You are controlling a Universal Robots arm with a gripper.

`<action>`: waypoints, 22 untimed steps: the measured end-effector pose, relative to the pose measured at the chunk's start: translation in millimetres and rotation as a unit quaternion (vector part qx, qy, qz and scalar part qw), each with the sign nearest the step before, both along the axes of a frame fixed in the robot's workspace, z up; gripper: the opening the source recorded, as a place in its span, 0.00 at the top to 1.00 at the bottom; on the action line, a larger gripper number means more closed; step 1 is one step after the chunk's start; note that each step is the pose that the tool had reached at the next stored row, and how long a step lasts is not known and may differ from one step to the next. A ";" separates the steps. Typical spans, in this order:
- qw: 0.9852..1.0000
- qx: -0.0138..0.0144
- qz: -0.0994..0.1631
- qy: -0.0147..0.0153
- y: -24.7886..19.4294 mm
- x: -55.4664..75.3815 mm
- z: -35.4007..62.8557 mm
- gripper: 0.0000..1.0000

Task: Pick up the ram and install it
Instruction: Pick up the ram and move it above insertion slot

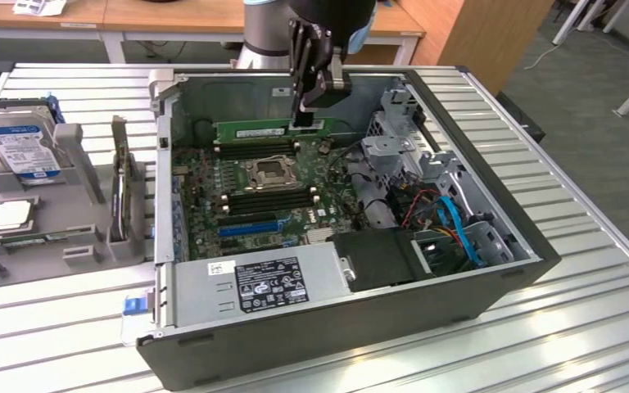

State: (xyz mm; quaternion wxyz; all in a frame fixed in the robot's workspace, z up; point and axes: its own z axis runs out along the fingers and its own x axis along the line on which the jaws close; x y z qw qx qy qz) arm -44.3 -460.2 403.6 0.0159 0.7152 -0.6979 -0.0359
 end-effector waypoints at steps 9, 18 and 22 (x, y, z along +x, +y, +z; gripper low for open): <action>1.000 0.000 0.000 0.000 0.0 11.5 0.0 0.88; 1.000 0.000 -0.003 0.000 3.4 11.6 -0.1 0.88; 1.000 0.000 -0.007 0.000 6.9 11.5 -0.2 0.88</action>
